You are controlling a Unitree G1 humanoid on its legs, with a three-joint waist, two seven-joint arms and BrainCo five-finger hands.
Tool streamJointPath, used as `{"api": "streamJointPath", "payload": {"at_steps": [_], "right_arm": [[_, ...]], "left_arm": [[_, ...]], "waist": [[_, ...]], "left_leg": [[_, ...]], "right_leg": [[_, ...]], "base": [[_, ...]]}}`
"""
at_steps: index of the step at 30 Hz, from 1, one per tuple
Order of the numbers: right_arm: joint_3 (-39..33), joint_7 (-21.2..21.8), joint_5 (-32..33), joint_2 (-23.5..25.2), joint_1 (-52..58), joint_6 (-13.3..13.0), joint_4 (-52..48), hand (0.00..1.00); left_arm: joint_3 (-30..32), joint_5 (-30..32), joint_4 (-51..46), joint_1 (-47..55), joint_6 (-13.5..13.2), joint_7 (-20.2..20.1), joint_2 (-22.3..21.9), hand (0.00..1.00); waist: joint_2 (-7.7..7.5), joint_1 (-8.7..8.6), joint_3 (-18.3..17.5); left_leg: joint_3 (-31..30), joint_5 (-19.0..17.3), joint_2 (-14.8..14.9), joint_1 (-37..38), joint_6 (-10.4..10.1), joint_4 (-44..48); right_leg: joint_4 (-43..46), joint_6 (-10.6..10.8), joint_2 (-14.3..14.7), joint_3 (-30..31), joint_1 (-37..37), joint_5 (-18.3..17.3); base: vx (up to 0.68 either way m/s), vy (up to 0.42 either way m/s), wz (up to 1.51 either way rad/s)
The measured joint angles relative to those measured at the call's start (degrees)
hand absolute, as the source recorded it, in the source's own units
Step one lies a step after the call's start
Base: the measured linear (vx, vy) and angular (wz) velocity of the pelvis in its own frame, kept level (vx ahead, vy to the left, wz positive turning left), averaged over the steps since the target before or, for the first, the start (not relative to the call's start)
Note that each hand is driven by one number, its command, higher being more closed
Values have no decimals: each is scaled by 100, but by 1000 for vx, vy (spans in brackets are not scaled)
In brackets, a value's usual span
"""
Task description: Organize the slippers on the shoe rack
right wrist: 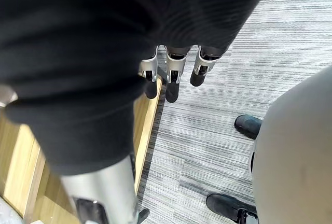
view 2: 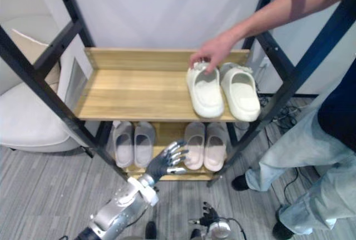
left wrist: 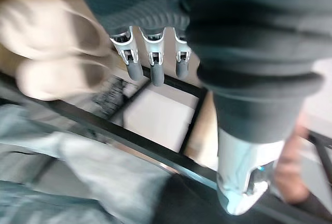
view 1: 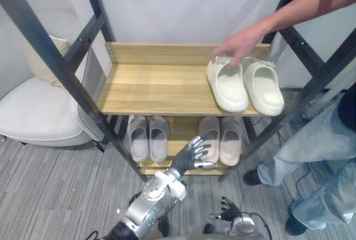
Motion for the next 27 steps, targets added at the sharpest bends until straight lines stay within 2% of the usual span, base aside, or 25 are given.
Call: {"api": "streamJointPath", "payload": {"at_steps": [5, 12, 16, 22, 27], "right_arm": [[-3, -45, 0, 7, 1, -19, 25, 0], [-56, -93, 0, 31, -26, -56, 135, 0], [-82, -143, 0, 39, -26, -61, 150, 0], [-282, -200, -1, 81, -17, -117, 228, 0], [-283, -202, -2, 81, -20, -124, 246, 0]], "left_arm": [[643, 586, 1173, 120, 27, 74, -169, 0], [1699, 1733, 2980, 118, 33, 484, -269, 0], [2131, 2168, 3661, 129, 37, 663, -315, 0], [2442, 2488, 4014, 299, 41, 838, -412, 0], [2574, 2495, 4061, 301, 38, 909, -486, 0]], "waist": [[-22, 34, -15], [-43, 36, -27], [-43, 36, -27], [-44, 47, -26], [-41, 48, -26]], "left_leg": [[-5, 0, -4, 0, 0, 1], [-23, -1, -8, 2, -1, 1], [-6, -1, -7, 11, -2, 1], [47, -3, -6, 30, -3, -1], [44, -10, -5, 26, -13, -8]], "right_leg": [[0, 5, -3, -12, 2, -4], [0, 10, -6, -50, 22, -19], [1, 10, -6, -36, 25, -19], [1, 13, -7, 45, 21, -32], [2, 51, -7, 40, 19, -62]], "base": [[0, 0, 0], [0, -4, 1], [0, 0, 0], [-7, -1, -4], [0, 0, 0]]}}
